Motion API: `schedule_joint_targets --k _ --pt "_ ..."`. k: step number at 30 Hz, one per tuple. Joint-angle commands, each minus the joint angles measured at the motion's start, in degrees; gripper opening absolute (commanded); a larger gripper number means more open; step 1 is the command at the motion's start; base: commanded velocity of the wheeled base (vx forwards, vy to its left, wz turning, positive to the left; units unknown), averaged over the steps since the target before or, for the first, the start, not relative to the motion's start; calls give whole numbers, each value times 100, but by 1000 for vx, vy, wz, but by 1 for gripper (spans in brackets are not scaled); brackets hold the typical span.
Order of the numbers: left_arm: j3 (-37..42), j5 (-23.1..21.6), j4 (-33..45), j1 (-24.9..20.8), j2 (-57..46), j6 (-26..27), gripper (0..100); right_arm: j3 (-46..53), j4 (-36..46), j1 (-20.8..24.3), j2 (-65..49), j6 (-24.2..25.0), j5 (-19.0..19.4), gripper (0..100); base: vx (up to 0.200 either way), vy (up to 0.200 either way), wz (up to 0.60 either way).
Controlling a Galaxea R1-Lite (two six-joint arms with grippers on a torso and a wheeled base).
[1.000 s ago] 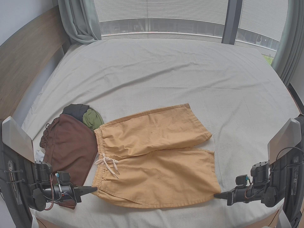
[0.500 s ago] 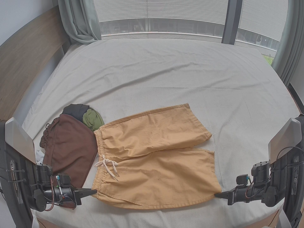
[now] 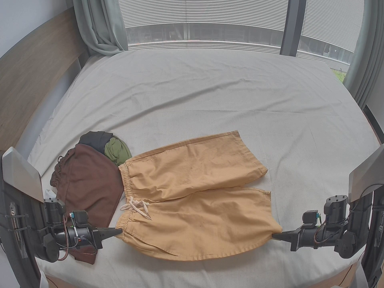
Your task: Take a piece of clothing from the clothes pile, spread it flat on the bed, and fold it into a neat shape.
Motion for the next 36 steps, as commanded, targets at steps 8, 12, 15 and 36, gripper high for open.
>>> schedule_joint_targets --k 8,12,15,36 --pt "-396 28 -6 -28 -528 -511 0 -301 -6 47 -554 370 -6 0 0 0 0" --pt "-528 54 -15 -28 -616 -678 0 -398 -6 55 -607 388 -6 0 0 0 0" --pt "-589 81 -15 -28 -686 -827 0 -477 -6 55 -669 476 -14 0 0 0 0" --pt "-923 459 -15 -90 -1029 -1478 0 -1611 3 20 -1064 1275 -85 0 0 0 0"
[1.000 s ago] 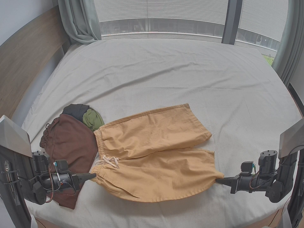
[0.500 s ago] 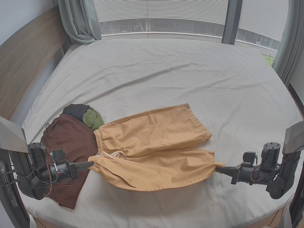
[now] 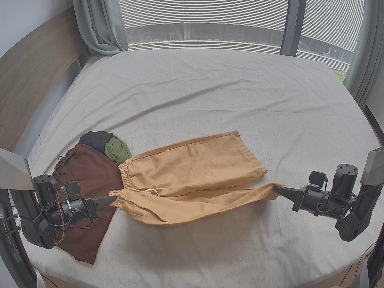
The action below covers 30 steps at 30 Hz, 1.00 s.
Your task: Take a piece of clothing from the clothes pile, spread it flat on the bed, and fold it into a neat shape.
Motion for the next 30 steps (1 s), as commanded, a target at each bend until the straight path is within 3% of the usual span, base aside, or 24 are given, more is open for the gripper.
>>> schedule_joint_targets --k 1,11,30 --pt "-67 133 -4 -59 -199 -164 0 -265 -3 -21 -32 100 3 0 0 0 0" --pt "-111 186 -4 -77 -190 -252 0 -916 155 -48 -14 364 3 0 0 0 0" --pt "-313 423 -4 -77 -199 -594 0 -2858 2036 -136 -76 364 -6 0 0 0 0"
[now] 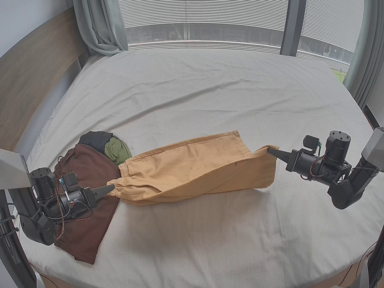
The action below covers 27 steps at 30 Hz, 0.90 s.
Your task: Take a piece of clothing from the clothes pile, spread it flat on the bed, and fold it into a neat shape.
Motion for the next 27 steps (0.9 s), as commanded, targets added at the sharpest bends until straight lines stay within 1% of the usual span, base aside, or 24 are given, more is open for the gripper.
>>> schedule_joint_targets --k 1,2,3,5,7,18,21,24,27 --pt "-61 75 -1 2 -4 -100 0 -509 314 -33 -12 -3 6 0 0 0 0" --pt "-61 75 -1 2 -4 -100 0 -509 314 -33 -12 -3 6 0 0 0 0" --pt "-105 233 -1 -15 5 -144 0 -694 481 -33 -3 -3 -3 0 0 0 0" --pt "-140 382 -1 -68 14 -223 0 -896 648 -24 14 -3 -3 0 0 0 0" --pt "-149 435 -1 -86 14 -285 0 -1072 815 -24 32 -3 -3 0 0 0 0" --pt "-219 470 -1 -121 40 -346 0 -1907 1545 -24 260 -3 -3 0 0 0 0" --pt "-246 479 -1 -121 40 -461 0 -2091 1703 -24 331 -3 -3 0 0 0 0" --pt "-316 620 -1 -121 49 -557 0 -2311 1852 -24 436 -12 -3 0 0 0 0" --pt "-342 637 -1 -121 58 -610 0 -2504 1967 -24 524 -12 -3 0 0 0 0"
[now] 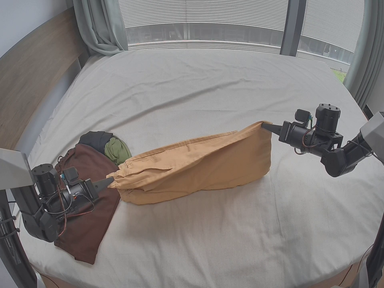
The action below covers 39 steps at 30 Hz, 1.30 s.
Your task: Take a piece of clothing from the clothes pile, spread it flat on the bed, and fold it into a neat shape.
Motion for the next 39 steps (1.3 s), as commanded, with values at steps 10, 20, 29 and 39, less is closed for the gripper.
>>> schedule_joint_targets --k 10,20,29,39 --pt "-248 199 -1 -5 241 -129 0 -1044 573 45 581 -6 3 0 0 0 0" --pt "-775 559 -1 -155 698 -340 0 -1861 872 80 1249 12 3 0 0 0 0" --pt "-1522 876 -1 -383 1181 -577 0 -2318 881 71 1636 20 3 0 0 0 0" --pt "-1698 963 -1 -304 1304 -586 0 -2801 881 80 1908 187 -103 0 0 0 0"
